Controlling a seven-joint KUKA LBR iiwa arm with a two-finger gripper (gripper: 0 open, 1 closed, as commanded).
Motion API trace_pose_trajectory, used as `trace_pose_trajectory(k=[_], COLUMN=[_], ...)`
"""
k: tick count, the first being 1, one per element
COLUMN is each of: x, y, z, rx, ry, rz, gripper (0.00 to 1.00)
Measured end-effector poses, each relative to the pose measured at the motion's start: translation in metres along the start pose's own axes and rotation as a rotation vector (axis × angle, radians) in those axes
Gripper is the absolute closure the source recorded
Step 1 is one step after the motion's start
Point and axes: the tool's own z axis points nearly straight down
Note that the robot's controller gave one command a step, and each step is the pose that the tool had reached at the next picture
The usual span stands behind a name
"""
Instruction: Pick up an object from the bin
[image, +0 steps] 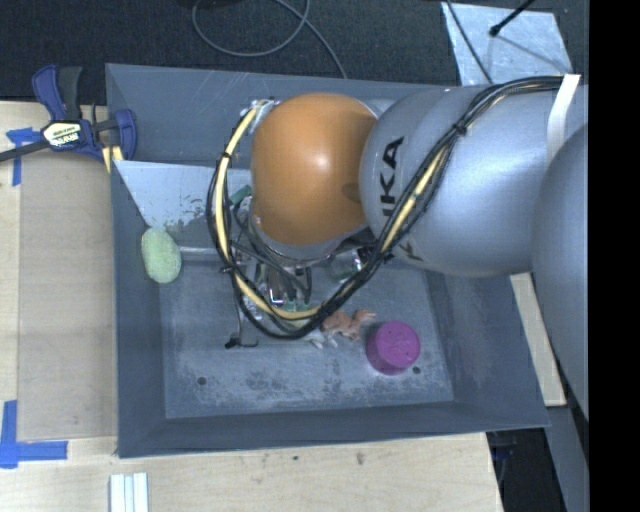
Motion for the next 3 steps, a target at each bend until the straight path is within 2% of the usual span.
trace_pose_trajectory(k=[1,2,3], x=[-0.002,-0.042,-0.084], y=[-0.001,-0.034,-0.049], z=[-0.005,0.066,0.14], rx=[-0.003,-0.004,-0.002], ry=[-0.008,-0.013,-0.006], rz=[0.004,0.045,0.116], gripper=[0.0,0.0,0.0])
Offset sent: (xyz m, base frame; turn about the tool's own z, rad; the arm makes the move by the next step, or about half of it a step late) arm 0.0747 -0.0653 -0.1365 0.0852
